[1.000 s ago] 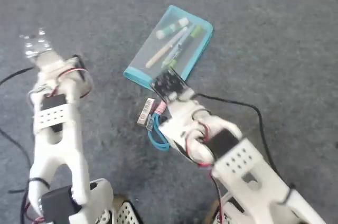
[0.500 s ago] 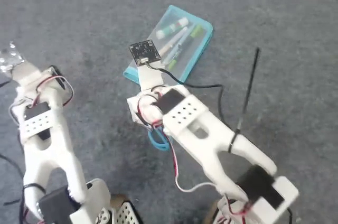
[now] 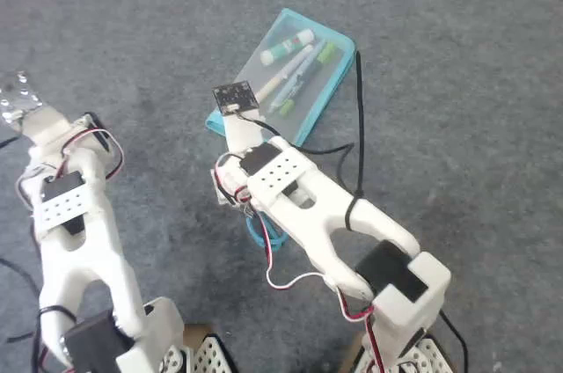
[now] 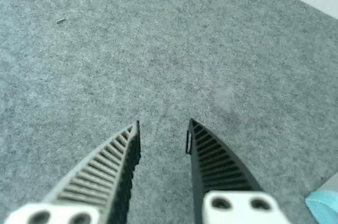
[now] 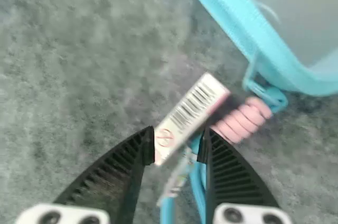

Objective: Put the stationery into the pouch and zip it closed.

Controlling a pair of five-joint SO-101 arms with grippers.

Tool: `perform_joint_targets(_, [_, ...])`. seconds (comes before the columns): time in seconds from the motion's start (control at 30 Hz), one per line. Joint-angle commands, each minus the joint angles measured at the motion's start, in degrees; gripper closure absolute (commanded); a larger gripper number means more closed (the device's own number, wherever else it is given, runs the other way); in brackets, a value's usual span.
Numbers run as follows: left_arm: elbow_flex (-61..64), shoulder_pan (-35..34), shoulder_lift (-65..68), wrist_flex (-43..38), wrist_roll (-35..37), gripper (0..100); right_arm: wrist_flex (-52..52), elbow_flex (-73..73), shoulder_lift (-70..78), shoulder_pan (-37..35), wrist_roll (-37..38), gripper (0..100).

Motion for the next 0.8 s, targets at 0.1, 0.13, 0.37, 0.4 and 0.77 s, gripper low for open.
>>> perform_joint_targets(0.1, [-0.7,-0.3,-3.2,-1.9,1.3,86,2.9,-8.9,4.0,-1.1,-0.8,85.7])
perform_joint_targets(0.13, [-0.7,-0.3,-3.2,-1.9,1.3,86,4.7,-10.6,5.0,-1.1,-0.8,85.7])
perform_joint_targets(0.37, [-0.7,-0.3,-3.2,-1.9,1.3,86,13.8,-20.0,11.4,-1.3,-0.8,85.7])
perform_joint_targets(0.4, [-0.7,-0.3,-3.2,-1.9,1.3,86,14.4,-20.3,12.1,-1.3,-0.8,85.7])
perform_joint_targets(0.77, [-0.7,-0.3,-3.2,-1.9,1.3,86,17.0,-20.0,14.4,-1.1,-0.8,85.9])
